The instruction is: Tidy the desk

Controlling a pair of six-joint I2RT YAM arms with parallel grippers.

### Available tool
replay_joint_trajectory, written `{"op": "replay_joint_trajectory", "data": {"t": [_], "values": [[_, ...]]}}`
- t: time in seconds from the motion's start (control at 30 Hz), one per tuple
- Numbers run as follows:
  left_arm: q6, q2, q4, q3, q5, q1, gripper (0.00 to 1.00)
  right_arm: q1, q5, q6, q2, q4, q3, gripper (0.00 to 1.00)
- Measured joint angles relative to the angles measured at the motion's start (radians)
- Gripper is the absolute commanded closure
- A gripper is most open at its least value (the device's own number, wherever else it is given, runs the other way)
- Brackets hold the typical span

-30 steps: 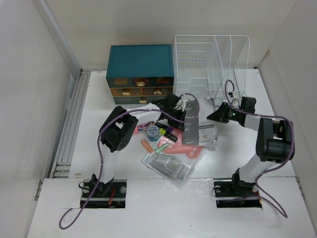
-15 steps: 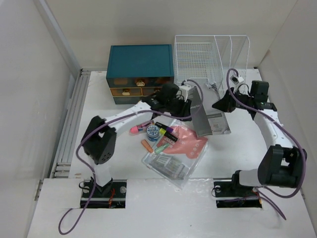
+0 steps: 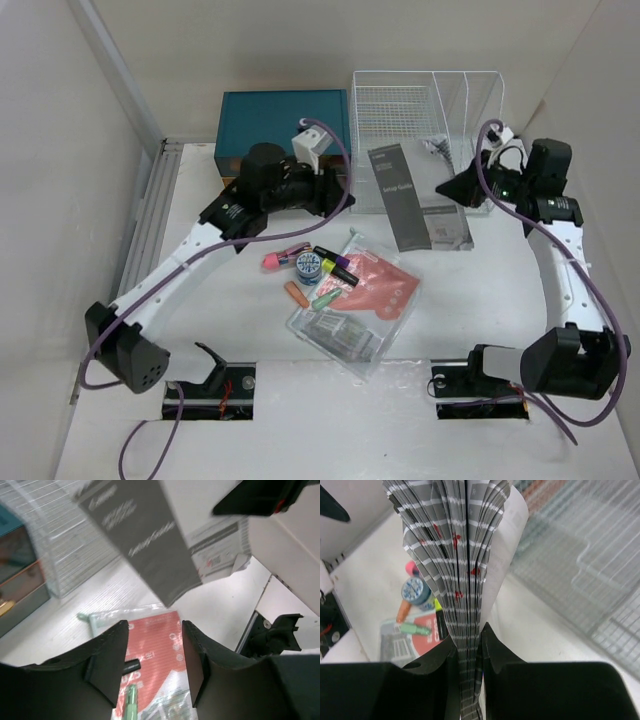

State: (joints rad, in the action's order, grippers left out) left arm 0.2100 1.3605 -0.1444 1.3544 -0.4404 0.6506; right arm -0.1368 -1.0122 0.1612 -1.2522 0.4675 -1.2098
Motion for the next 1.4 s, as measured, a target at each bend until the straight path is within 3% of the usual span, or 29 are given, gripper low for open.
{"op": "replay_joint_trajectory", "data": {"t": [0.3,0.63,0.87,1.17,1.23,1.3,1.33,1.4], "values": [[0.007,-0.177,0.057,-0.227,-0.007,-0.149,0.54,0.014,0.042,-0.293,-0.102,-0.307,-0.195,1.0],[0.013,-0.185,0.083,-0.349,-0.058,-0.244,0.54,0.04,0.118,-0.632,-0.526,-0.624,-0.472,1.0],[0.013,-0.193,0.105,-0.357,-0.071,-0.267,0.54,0.041,0.103,-0.798,-0.771,-0.686,-0.614,1.0],[0.013,-0.193,0.11,-0.36,-0.076,-0.269,0.54,0.066,0.12,-0.824,-0.842,-0.675,-0.754,1.0],[0.013,-0.193,0.111,-0.362,-0.08,-0.269,0.54,0.077,0.127,-0.807,-0.851,-0.666,-0.806,0.8],[0.013,-0.193,0.111,-0.365,-0.081,-0.269,0.54,0.089,0.139,-0.783,-0.856,-0.65,-0.848,0.68],[0.013,-0.193,0.111,-0.365,-0.082,-0.269,0.54,0.094,0.149,-0.77,-0.856,-0.645,-0.86,0.48],[0.013,-0.193,0.111,-0.365,-0.082,-0.269,0.54,0.1,0.169,-0.742,-0.856,-0.636,-0.878,0.37]]}}
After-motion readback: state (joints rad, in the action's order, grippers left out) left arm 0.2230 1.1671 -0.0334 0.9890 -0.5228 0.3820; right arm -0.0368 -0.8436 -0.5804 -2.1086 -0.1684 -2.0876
